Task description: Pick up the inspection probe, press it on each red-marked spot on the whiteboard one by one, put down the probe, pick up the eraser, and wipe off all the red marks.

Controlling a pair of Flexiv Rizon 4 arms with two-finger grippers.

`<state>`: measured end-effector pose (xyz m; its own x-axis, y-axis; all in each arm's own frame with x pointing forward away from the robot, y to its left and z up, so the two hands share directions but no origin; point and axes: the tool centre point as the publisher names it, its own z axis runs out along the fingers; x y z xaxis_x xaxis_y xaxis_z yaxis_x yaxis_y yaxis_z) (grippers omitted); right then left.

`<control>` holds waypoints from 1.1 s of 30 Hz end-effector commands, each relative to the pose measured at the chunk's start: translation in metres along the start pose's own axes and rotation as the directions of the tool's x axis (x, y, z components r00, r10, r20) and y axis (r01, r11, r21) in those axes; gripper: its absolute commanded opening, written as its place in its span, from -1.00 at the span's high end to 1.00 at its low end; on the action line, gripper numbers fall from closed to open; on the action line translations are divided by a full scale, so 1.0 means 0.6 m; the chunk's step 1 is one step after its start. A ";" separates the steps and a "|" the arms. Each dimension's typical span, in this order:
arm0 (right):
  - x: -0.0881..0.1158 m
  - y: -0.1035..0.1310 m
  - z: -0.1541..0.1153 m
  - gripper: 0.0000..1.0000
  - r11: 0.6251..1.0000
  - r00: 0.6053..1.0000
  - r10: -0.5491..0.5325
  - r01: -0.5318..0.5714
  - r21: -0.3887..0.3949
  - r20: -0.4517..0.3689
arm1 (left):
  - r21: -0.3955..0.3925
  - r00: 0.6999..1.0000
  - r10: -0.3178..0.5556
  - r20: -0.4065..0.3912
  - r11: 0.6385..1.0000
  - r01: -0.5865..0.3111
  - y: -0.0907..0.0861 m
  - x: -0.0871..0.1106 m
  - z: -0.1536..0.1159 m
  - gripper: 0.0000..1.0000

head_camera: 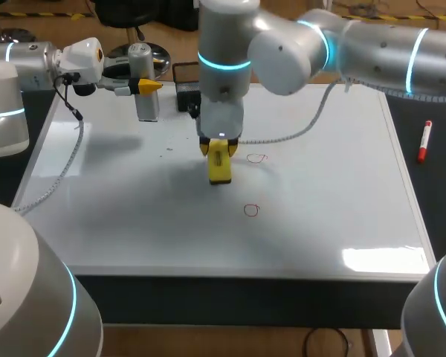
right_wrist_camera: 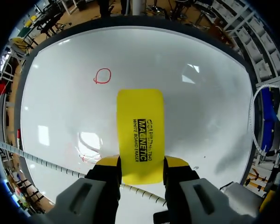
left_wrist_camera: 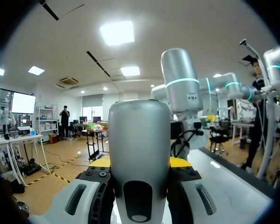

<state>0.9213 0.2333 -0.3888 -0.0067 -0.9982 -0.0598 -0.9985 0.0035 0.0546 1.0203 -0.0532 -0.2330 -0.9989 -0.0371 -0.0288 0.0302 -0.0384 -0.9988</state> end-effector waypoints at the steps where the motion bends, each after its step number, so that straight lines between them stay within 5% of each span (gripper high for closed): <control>1: 0.016 -0.006 -0.039 1.00 1.000 1.000 -0.003 0.004 0.019 -0.008 | -0.001 1.000 0.000 0.000 1.000 0.000 -0.002 -0.001 0.000 1.00; 10: 0.013 -0.012 -0.036 1.00 1.000 1.000 -0.005 0.005 0.016 -0.025 | -0.001 1.000 0.000 0.000 1.000 0.000 -0.002 -0.001 0.000 1.00; 20: -0.049 0.054 0.003 1.00 0.999 1.000 -0.022 0.022 -0.036 0.021 | -0.001 1.000 0.000 0.000 1.000 0.000 -0.002 -0.001 0.000 1.00; 33: -0.077 0.075 0.041 1.00 0.996 0.998 -0.057 0.057 -0.061 0.001 | -0.001 1.000 0.000 0.000 1.000 0.000 -0.002 -0.001 0.000 1.00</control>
<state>0.8728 0.2744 -0.4029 0.0473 -0.9959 -0.0767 -0.9927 -0.0554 0.1070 1.0204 -0.0532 -0.2330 -0.9989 -0.0371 -0.0288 0.0302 -0.0384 -0.9988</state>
